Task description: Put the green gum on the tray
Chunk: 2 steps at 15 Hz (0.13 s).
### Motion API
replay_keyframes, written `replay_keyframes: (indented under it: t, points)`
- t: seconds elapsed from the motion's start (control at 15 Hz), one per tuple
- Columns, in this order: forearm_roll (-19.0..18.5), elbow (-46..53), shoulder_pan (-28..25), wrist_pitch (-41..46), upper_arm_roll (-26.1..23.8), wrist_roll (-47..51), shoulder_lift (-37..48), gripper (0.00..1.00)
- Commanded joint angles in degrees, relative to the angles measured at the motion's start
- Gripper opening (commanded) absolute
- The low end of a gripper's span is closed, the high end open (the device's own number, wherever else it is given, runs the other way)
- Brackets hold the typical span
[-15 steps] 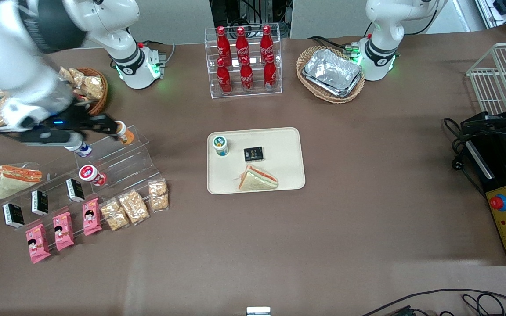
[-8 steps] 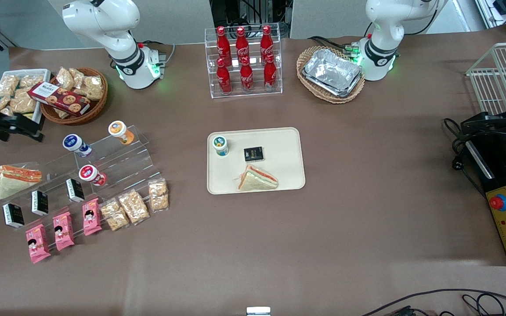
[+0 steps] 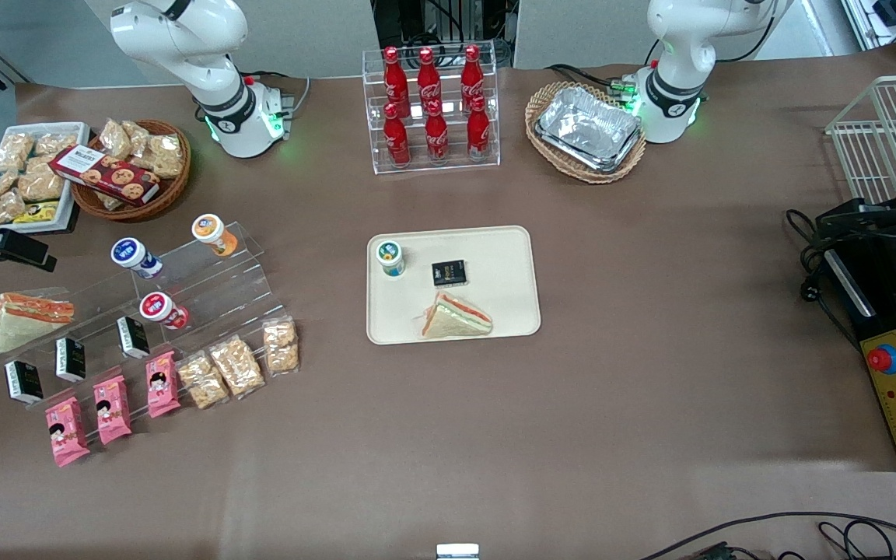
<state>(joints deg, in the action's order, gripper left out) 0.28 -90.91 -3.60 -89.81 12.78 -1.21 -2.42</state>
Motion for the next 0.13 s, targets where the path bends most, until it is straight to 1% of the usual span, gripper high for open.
replay_keyframes:
  t: [0.0, 0.07]
  points:
    - [-0.98, 2.84, -0.09, 2.01, 0.14, 0.68, -2.06, 1.0]
    - [-0.9, 2.75, -0.27, 2.1, 0.14, 0.68, -1.98, 1.0]
